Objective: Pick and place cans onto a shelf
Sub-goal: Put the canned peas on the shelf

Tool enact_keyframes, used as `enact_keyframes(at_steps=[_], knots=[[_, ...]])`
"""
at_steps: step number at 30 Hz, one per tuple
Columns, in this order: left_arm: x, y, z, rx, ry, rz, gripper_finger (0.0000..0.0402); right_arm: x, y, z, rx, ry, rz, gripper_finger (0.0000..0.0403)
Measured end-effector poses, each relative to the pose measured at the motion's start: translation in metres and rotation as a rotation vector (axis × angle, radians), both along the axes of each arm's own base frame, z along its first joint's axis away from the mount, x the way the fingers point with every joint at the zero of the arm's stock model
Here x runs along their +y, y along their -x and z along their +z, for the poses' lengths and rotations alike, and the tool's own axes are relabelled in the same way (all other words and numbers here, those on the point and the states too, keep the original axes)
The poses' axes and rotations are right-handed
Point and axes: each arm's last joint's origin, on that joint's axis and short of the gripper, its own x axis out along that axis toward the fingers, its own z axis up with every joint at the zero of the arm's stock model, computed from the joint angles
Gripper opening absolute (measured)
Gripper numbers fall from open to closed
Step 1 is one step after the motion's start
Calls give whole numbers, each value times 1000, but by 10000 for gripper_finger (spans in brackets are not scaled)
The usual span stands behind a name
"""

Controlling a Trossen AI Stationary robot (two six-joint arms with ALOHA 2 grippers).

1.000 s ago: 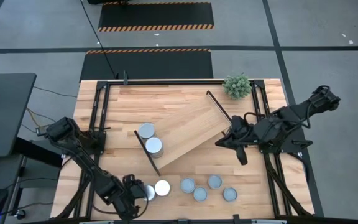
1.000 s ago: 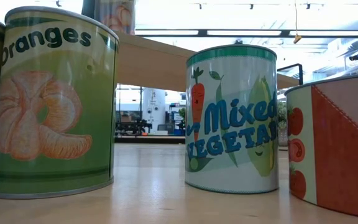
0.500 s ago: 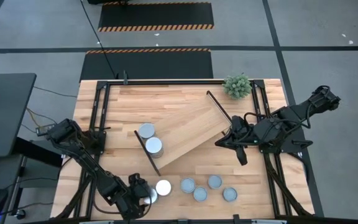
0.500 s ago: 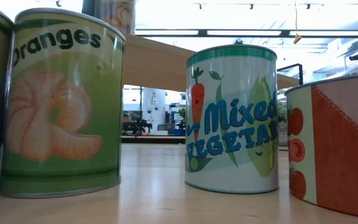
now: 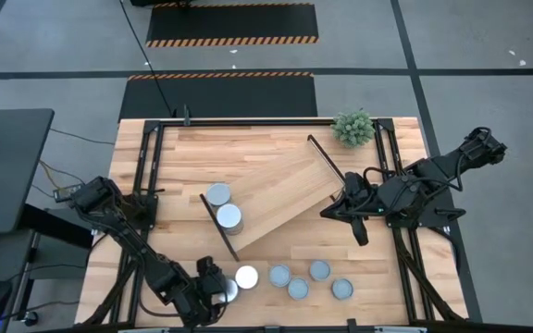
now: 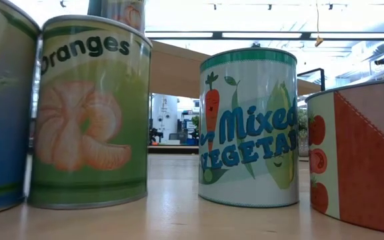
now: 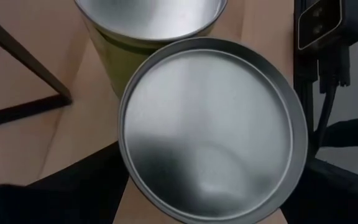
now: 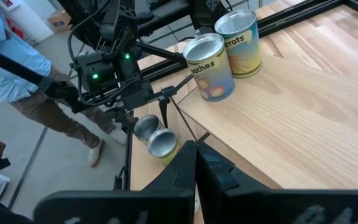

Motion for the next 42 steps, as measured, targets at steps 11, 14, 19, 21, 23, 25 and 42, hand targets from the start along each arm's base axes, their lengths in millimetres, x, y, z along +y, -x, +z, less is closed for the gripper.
enact_keyframes(at_steps=[11,14,19,21,23,25,42], knots=[[0,0,0,-9,-3,0,325,0,0,0,2,-24,-11,10],[0,0,1,-9,2,7,312,0,0,0,2,-24,-11,10],[0,0,1,-9,5,10,308,0,0,0,2,-24,-11,10],[-1,1,1,-6,8,6,308,0,0,0,2,-24,-11,10],[-2,3,3,1,16,-6,308,0,0,0,2,-24,-11,10],[-2,7,7,5,17,-15,307,0,0,0,2,-24,-11,10],[25,20,70,-31,171,-43,306,0,0,0,-1,8,1,10]])
